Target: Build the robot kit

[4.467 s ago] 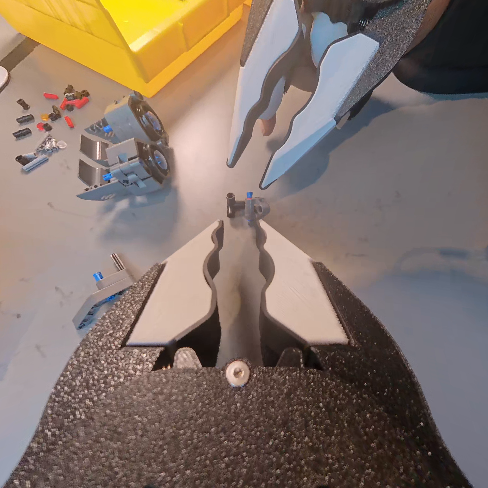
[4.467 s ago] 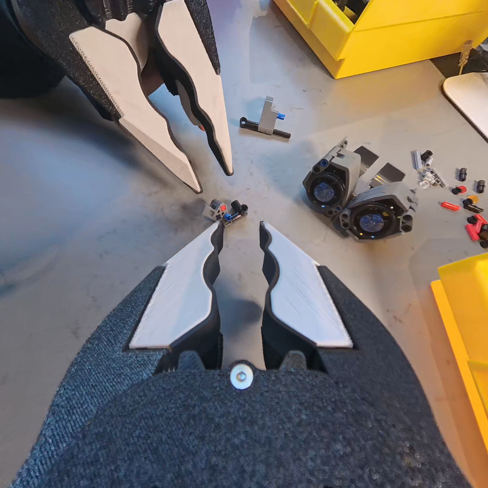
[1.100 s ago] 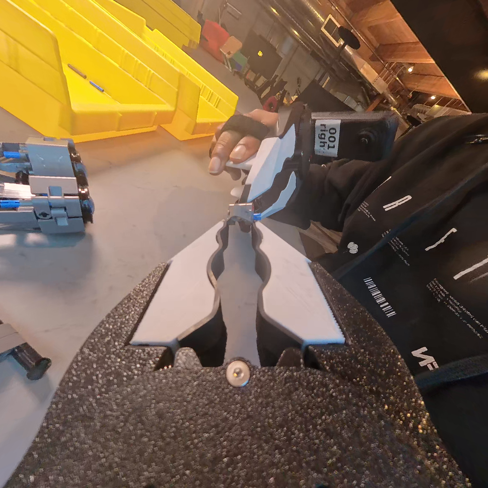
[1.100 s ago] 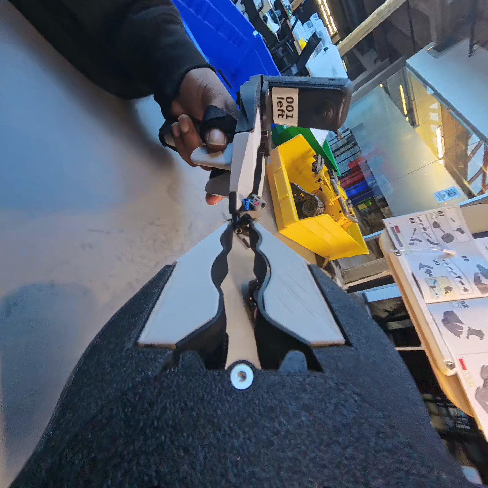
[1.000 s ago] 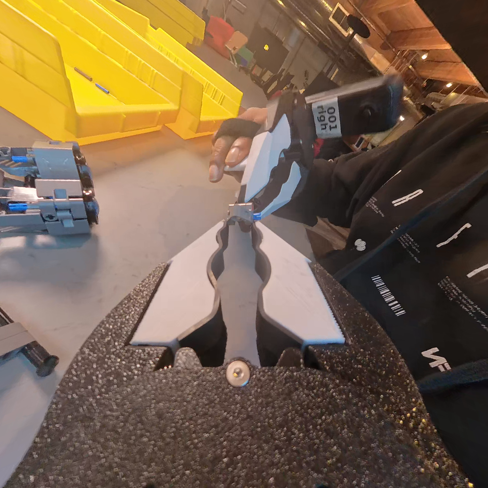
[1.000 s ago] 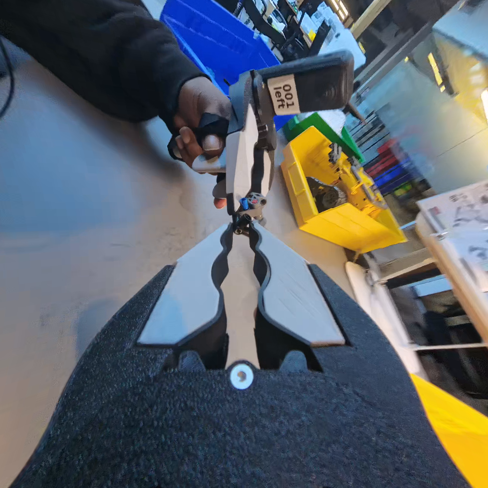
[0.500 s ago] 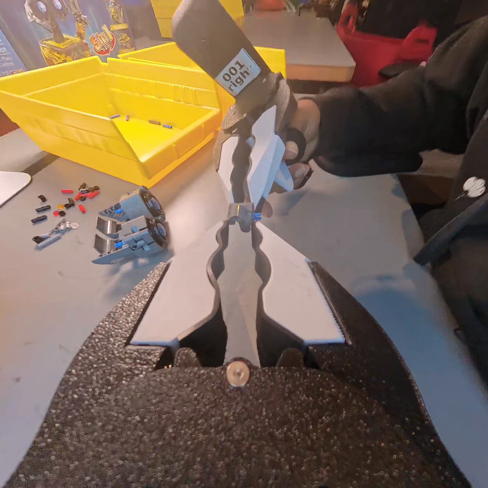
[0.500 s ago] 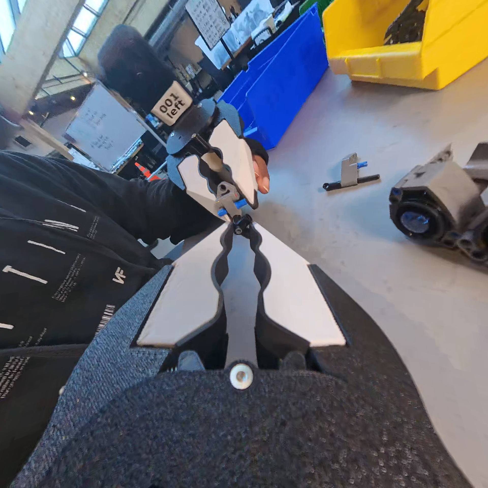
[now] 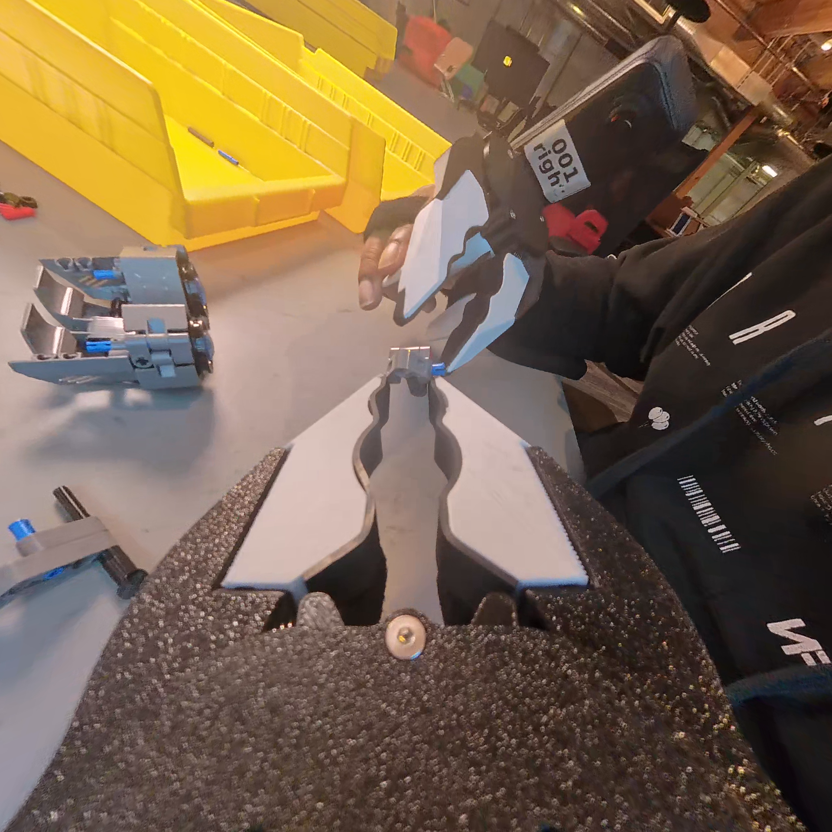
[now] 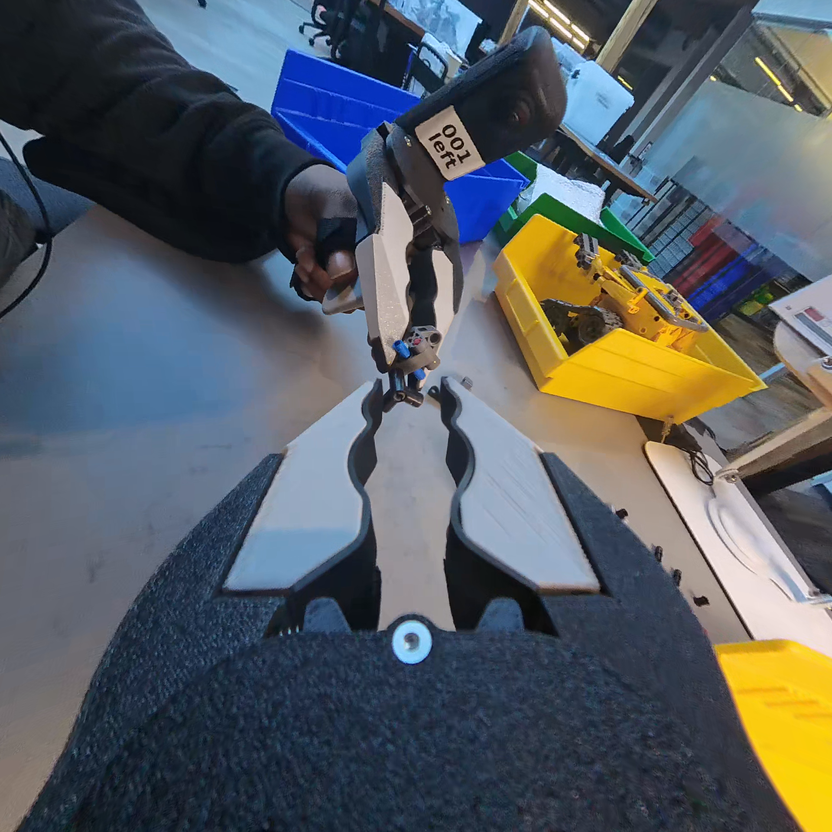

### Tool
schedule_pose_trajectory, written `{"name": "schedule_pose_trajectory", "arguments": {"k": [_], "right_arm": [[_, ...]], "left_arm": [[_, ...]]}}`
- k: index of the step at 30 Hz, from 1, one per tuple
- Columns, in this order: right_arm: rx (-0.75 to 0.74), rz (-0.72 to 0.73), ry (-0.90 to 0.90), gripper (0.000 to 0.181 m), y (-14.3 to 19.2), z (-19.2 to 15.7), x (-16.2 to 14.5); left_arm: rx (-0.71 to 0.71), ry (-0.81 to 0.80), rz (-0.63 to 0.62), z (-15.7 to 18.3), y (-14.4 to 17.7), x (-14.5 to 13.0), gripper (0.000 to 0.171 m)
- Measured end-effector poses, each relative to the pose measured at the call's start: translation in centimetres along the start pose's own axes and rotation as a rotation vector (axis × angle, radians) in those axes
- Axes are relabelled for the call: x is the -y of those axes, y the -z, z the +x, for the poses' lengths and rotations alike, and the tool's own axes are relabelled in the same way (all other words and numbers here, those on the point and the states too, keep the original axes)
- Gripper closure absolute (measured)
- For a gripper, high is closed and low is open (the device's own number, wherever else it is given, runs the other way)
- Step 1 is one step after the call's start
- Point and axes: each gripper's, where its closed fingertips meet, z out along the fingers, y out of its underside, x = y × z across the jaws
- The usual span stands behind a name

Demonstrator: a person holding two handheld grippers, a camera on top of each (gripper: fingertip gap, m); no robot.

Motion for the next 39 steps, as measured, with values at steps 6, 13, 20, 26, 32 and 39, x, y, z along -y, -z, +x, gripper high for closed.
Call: {"name": "schedule_pose_trajectory", "arguments": {"k": [6,13,20,26,32,39], "right_arm": [[0.005,-0.030,0.073,0.168,-0.3,-0.6,-0.2],[0.229,-0.056,-0.621,0.181,-0.8,-1.2,-1.1],[0.122,-0.045,-0.111,0.158,-0.1,-1.7,-1.1],[-0.009,-0.091,0.120,0.165,-0.7,-0.9,-1.4],[-0.036,-0.109,0.253,0.160,-0.6,-1.0,-1.1],[-0.038,-0.119,0.253,0.166,-0.6,-1.0,-0.9]], "left_arm": [[-0.036,0.070,0.017,0.1,-0.1,0.1,0.155],[0.083,-0.187,-0.082,-0.4,-0.6,-1.3,0.156],[0.051,-0.093,-0.051,-0.5,-0.3,-0.8,0.155],[-0.015,0.043,-0.019,-0.3,-0.3,-0.6,0.155],[-0.100,0.199,0.021,0.0,-0.1,-0.2,0.155],[-0.143,0.275,0.032,0.2,-0.1,-0.2,0.155]]}}
